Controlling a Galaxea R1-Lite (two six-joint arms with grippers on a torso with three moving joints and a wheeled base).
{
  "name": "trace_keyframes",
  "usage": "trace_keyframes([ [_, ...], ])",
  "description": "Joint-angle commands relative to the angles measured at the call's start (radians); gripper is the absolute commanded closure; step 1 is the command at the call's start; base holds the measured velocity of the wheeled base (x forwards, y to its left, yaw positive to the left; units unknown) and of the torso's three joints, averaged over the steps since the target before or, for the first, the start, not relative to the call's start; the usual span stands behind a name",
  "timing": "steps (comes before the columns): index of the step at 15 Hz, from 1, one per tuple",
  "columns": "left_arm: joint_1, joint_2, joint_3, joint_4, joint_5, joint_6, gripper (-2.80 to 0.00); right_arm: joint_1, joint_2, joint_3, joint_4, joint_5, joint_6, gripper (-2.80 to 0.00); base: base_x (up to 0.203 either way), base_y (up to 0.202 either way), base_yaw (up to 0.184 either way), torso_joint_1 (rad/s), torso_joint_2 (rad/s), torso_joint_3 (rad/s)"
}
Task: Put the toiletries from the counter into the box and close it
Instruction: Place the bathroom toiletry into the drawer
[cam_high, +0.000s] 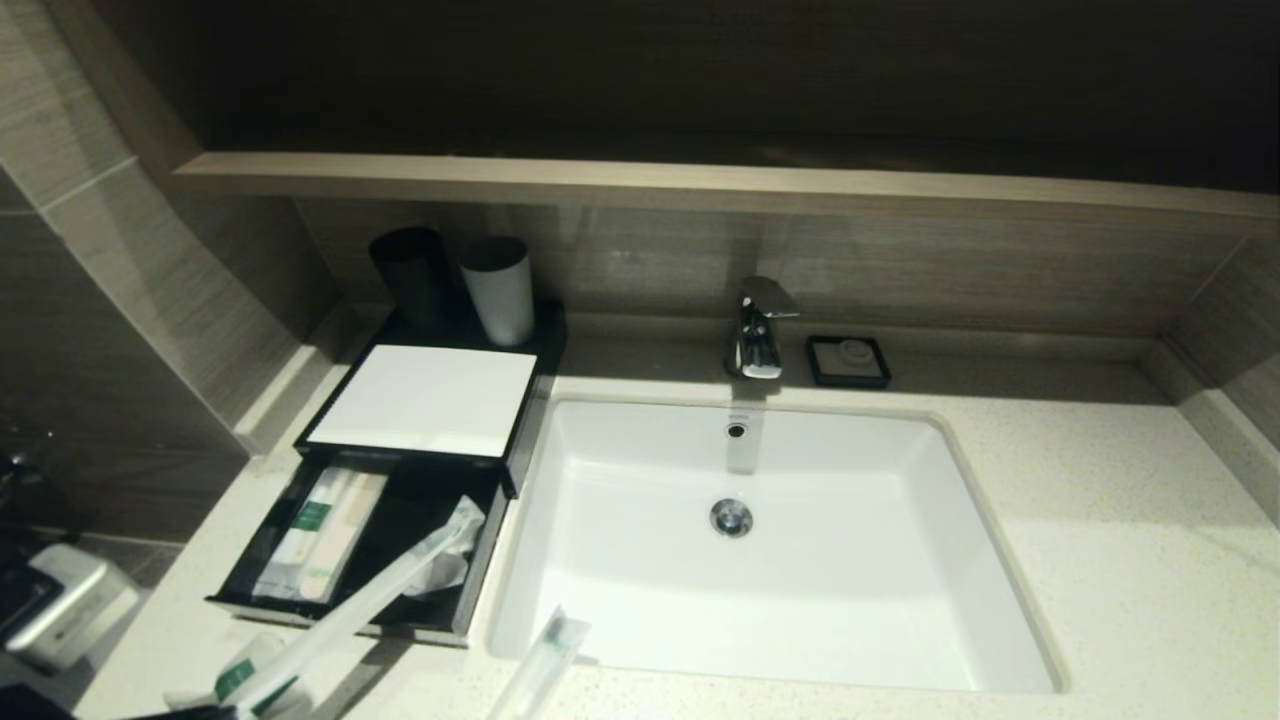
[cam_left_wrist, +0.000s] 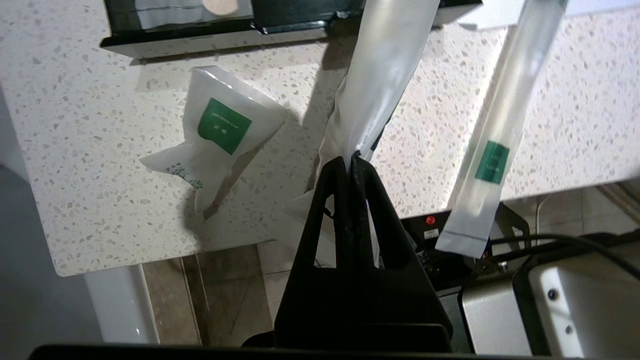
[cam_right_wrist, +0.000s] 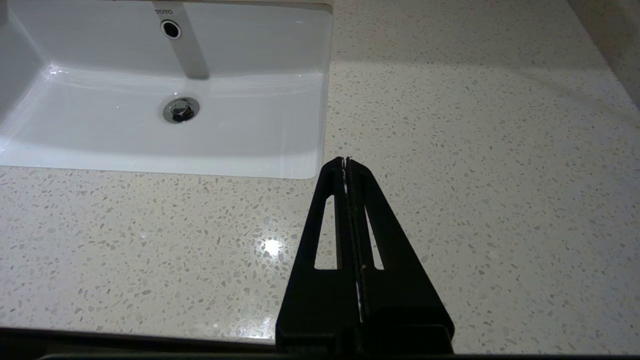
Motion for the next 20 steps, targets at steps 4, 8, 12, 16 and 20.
trace_keyframes([
  [4, 0.011, 0.103, -0.085, 0.053, 0.048, -0.103, 0.0, 0.0, 0.001, 0.0, 0.0, 0.0, 0.0, 0.0, 0.0, 0.0, 0.0, 0.0, 0.0, 0.0],
  [8, 0.029, 0.178, -0.126, 0.066, 0.076, -0.137, 0.0, 0.0, 0.001, 0.0, 0.0, 0.0, 0.0, 0.0, 0.0, 0.0, 0.0, 0.0, 0.0, 0.0],
  [12, 0.035, 0.254, -0.153, 0.056, 0.092, -0.167, 0.0, 0.0, 0.001, 0.0, 0.0, 0.0, 0.0, 0.0, 0.0, 0.0, 0.0, 0.0, 0.0, 0.0],
  [16, 0.053, 0.337, -0.199, 0.05, 0.107, -0.176, 0.0, 0.0, 0.001, 0.0, 0.0, 0.0, 0.0, 0.0, 0.0, 0.0, 0.0, 0.0, 0.0, 0.0],
  [20, 0.079, 0.449, -0.226, -0.016, 0.111, -0.182, 0.0, 0.0, 0.001, 0.0, 0.0, 0.0, 0.0, 0.0, 0.0, 0.0, 0.0, 0.0, 0.0, 0.0],
])
